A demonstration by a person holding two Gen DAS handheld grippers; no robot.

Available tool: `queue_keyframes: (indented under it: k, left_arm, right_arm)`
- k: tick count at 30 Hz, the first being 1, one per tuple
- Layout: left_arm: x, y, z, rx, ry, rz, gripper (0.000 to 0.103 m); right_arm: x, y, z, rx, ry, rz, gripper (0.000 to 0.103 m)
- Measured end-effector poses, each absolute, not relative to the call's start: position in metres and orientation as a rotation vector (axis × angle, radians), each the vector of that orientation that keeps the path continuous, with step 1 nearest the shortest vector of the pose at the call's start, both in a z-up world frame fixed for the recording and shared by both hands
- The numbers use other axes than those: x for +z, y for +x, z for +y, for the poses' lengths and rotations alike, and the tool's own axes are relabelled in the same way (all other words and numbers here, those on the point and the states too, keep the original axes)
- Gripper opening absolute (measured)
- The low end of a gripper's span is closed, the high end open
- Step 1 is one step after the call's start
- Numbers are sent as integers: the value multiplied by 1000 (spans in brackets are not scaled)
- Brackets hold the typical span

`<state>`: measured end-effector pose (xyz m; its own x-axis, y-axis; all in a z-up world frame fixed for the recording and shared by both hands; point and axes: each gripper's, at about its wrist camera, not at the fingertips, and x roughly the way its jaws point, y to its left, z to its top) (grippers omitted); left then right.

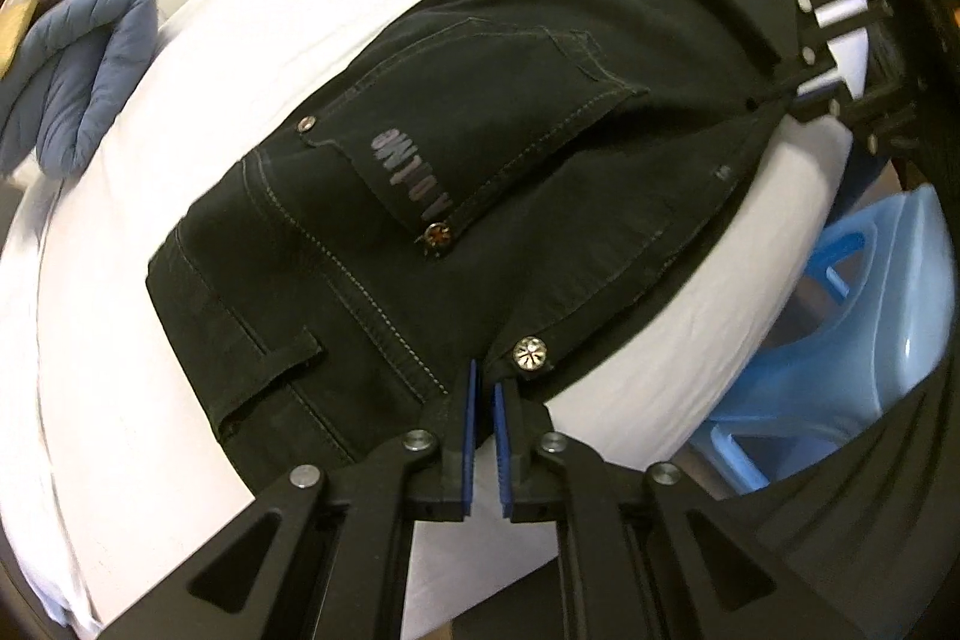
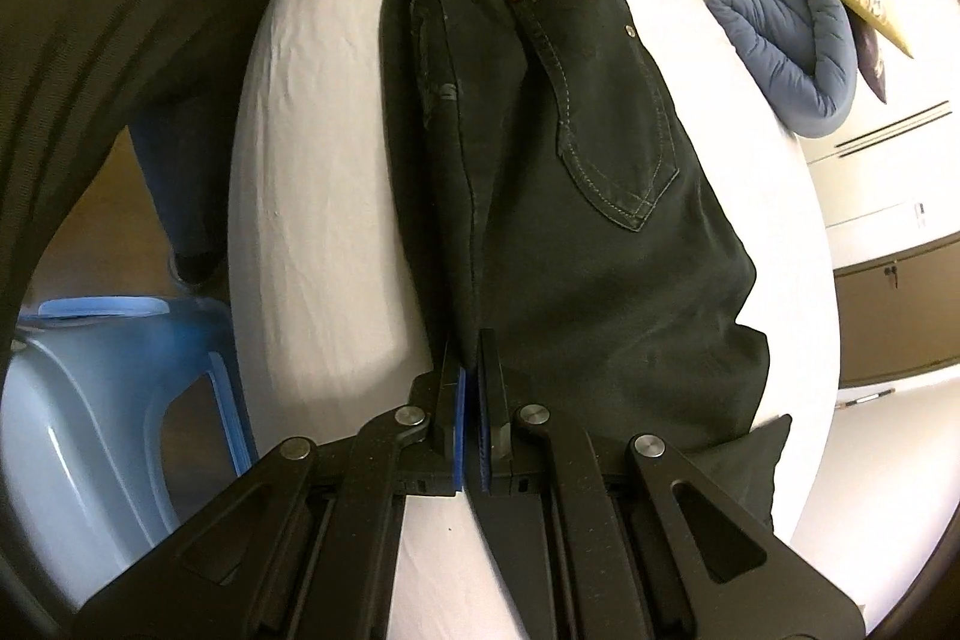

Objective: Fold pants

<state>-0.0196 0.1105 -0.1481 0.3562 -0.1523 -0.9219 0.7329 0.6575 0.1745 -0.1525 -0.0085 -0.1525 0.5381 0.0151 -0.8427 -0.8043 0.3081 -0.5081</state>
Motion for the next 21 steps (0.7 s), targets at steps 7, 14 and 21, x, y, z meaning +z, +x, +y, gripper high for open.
queue_keyframes:
  k: [7, 14, 21]
  left_arm:
    - [-113, -27, 133, -578, 597, 1068, 60]
    - [-67, -24, 121, -562, 464, 986, 60]
    - [-106, 16, 59, -577, 295, 1013, 58]
  right_arm:
    - [-151, -140, -10, 602, -1041, 906, 3]
    - [-153, -132, -5, 579, -999, 919, 3]
    - [-151, -123, -13, 552, -856, 936, 4]
